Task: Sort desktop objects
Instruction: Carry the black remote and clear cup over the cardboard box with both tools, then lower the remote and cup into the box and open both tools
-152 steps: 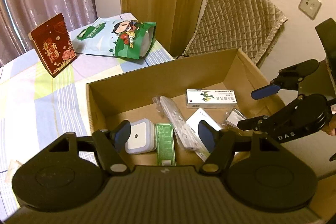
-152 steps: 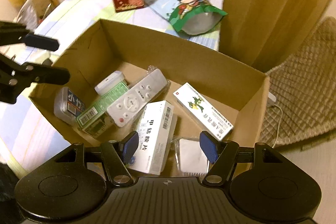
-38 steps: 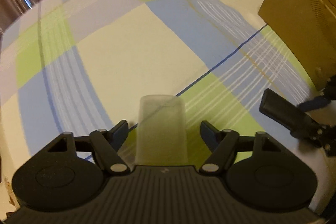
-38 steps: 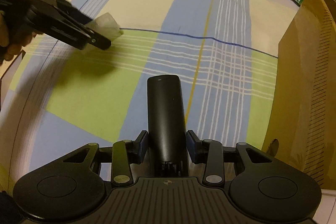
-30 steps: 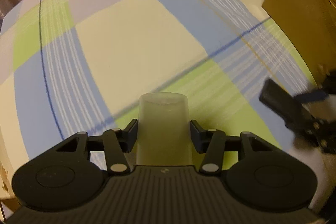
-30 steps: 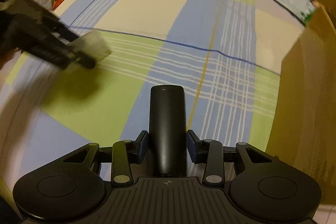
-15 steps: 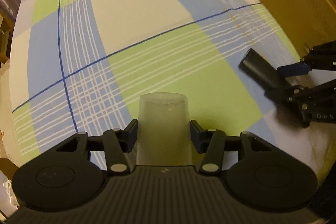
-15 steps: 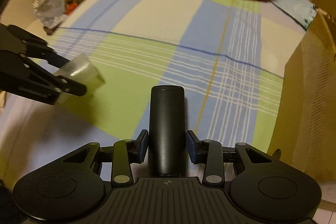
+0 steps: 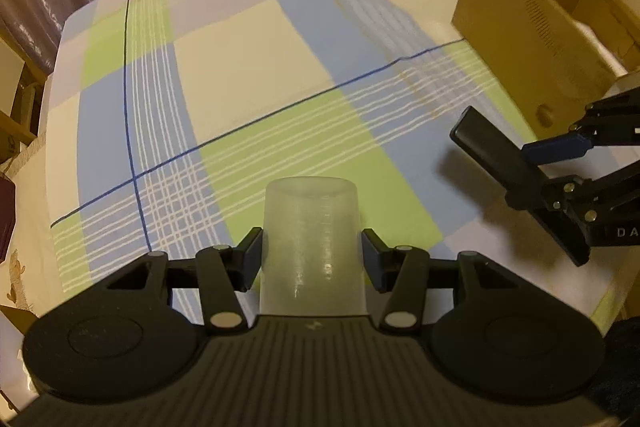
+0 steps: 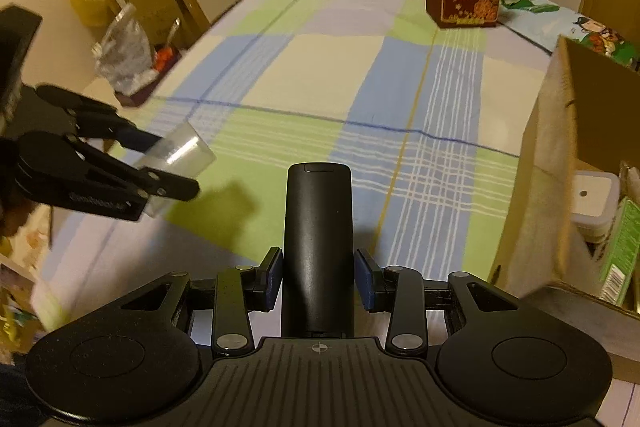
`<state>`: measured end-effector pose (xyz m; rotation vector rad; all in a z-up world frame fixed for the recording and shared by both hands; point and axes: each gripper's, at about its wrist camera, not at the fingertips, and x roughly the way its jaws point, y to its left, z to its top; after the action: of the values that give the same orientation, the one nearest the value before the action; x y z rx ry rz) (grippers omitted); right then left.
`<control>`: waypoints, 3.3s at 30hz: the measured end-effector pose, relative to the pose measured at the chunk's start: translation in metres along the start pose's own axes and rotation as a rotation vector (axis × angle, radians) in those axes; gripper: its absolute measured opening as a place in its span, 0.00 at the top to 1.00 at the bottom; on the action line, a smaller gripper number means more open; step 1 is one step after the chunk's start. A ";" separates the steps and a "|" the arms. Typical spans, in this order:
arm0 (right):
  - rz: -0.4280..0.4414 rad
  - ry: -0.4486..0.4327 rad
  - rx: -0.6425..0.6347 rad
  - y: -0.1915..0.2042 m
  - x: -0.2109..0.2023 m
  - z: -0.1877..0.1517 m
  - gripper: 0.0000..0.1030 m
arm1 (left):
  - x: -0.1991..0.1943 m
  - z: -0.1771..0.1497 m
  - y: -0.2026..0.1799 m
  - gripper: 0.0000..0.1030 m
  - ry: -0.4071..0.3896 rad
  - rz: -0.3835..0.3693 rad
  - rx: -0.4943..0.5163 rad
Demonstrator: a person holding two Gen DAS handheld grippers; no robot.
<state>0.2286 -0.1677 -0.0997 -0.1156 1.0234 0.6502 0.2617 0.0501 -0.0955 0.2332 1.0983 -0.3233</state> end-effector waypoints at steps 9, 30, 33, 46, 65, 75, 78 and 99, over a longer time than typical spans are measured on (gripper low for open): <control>0.063 -0.072 0.015 -0.017 -0.051 0.003 0.64 | -0.025 0.015 -0.033 0.55 -0.049 0.015 0.019; -0.057 -0.148 0.014 -0.110 -0.169 -0.027 0.64 | -0.070 0.073 -0.133 0.54 -0.186 -0.063 0.118; -0.084 -0.164 0.027 -0.129 -0.184 -0.029 0.64 | -0.070 0.087 -0.149 0.54 -0.203 -0.075 0.141; -0.168 -0.172 -0.092 -0.209 -0.215 -0.007 0.64 | -0.061 0.159 -0.215 0.54 -0.281 -0.119 0.245; -0.099 0.046 -0.545 -0.284 -0.136 0.026 0.64 | 0.038 0.237 -0.278 0.54 -0.183 -0.081 0.552; -0.050 0.148 -0.701 -0.308 -0.098 0.034 0.64 | 0.077 0.248 -0.287 0.54 -0.110 -0.101 0.718; -0.039 0.166 -0.729 -0.311 -0.091 0.033 0.64 | 0.089 0.251 -0.290 0.54 -0.086 -0.107 0.775; -0.009 0.217 -0.749 -0.316 -0.070 0.030 0.64 | 0.124 0.248 -0.292 0.53 -0.013 -0.132 0.899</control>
<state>0.4013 -0.4430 -0.0912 -0.8587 0.9389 1.0034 0.4115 -0.3228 -0.1054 0.9536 0.8957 -0.9290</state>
